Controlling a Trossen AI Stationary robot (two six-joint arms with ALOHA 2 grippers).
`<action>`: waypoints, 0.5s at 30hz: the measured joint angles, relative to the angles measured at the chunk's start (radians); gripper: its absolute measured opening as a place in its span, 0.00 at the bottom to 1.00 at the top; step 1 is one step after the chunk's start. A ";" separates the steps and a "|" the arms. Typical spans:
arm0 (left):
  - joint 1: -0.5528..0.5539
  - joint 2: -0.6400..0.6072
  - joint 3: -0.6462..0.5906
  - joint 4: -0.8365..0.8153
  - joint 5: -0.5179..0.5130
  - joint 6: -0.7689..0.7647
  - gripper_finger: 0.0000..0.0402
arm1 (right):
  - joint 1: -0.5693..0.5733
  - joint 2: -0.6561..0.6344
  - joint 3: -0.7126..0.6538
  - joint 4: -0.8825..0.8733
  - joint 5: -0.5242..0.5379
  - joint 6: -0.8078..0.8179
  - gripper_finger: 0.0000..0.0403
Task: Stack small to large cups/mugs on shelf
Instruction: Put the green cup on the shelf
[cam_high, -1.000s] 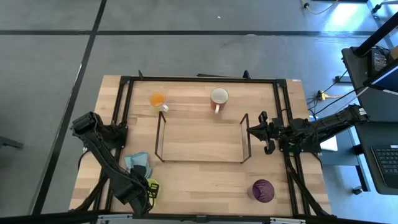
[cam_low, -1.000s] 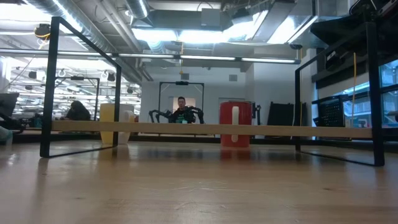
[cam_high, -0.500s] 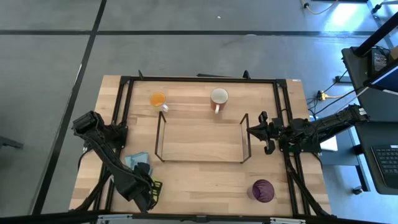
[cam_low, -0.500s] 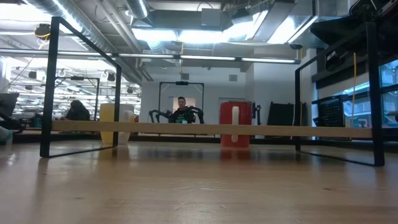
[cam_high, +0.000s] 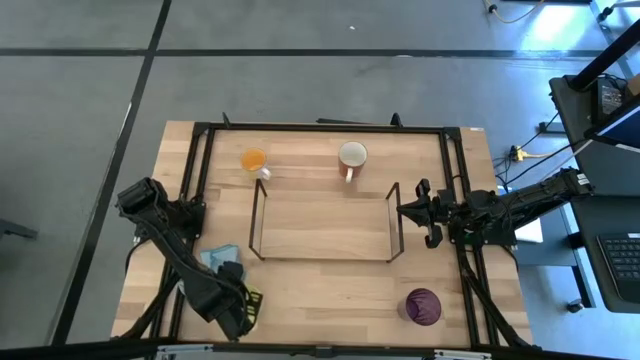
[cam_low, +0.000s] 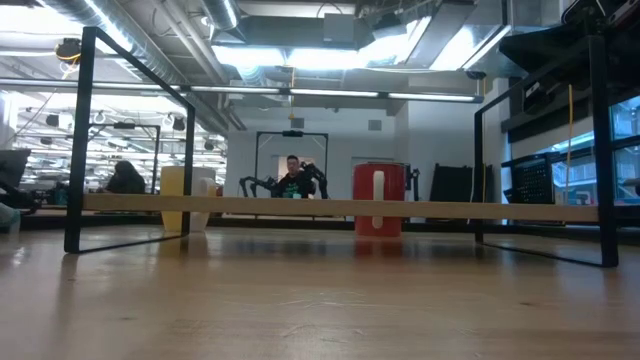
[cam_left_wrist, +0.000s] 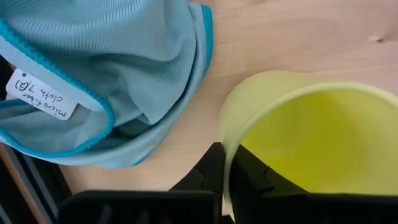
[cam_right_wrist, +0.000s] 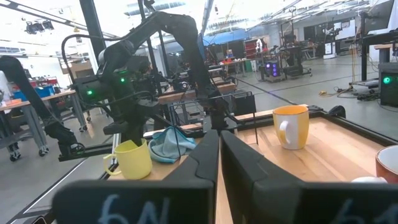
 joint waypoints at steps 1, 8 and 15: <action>0.000 -0.002 0.000 0.000 0.000 0.001 0.01 | 0.000 0.000 0.000 0.000 0.000 0.000 0.05; 0.007 -0.005 0.071 -0.087 0.000 0.084 0.01 | 0.000 0.000 0.000 0.000 0.000 0.000 0.05; 0.059 -0.072 0.187 -0.250 -0.014 0.258 0.00 | 0.000 0.000 0.000 0.000 0.000 0.000 0.05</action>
